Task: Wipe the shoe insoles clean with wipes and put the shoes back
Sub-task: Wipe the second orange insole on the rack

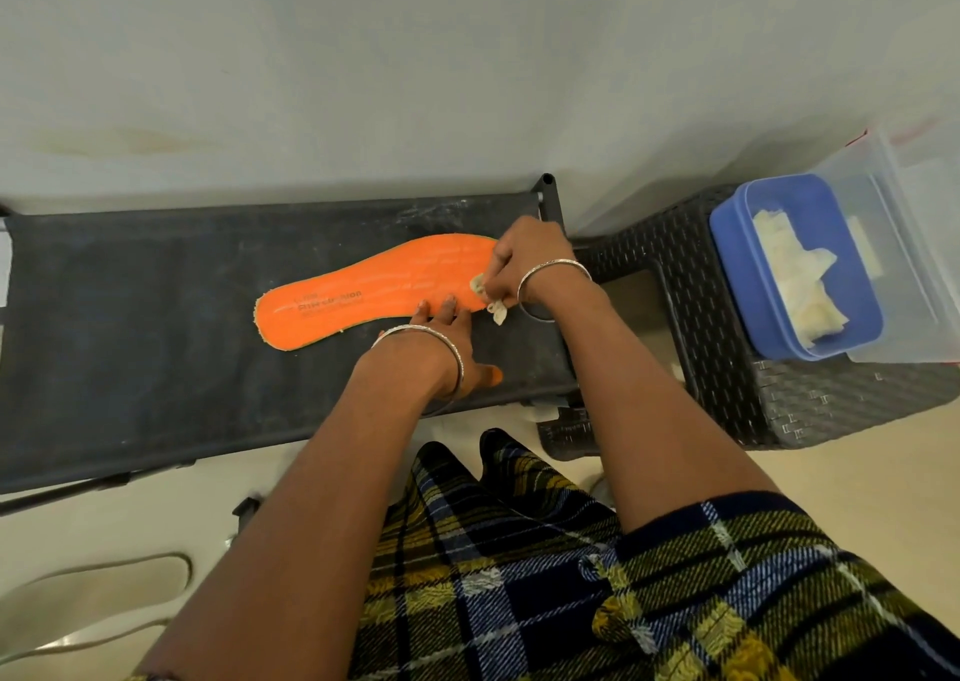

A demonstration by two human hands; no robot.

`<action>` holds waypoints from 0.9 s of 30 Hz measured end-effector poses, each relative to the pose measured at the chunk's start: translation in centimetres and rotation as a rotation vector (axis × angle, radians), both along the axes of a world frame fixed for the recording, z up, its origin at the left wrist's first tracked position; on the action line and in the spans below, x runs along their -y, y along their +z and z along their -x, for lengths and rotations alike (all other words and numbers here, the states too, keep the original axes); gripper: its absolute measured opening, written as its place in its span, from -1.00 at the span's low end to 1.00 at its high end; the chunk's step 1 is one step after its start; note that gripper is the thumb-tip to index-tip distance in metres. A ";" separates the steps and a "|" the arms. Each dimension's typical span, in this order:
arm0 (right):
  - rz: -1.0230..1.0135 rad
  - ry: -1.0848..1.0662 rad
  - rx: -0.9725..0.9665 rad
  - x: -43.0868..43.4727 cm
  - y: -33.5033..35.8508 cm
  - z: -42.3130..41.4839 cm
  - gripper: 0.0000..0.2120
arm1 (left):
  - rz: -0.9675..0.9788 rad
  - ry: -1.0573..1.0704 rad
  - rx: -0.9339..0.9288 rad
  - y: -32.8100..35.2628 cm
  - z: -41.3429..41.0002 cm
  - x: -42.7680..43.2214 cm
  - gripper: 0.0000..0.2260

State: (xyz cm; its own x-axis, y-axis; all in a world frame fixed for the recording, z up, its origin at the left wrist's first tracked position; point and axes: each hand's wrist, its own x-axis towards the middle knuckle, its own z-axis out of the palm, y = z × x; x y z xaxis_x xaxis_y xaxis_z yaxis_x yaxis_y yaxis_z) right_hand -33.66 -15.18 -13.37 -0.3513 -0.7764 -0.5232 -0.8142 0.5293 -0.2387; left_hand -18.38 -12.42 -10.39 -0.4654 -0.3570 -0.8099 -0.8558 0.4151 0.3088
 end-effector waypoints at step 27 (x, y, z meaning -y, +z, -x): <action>0.416 -0.143 0.030 0.4 -0.3 -0.7 -0.98 | -0.001 0.030 -0.016 -0.5 0.1 0.1 -0.20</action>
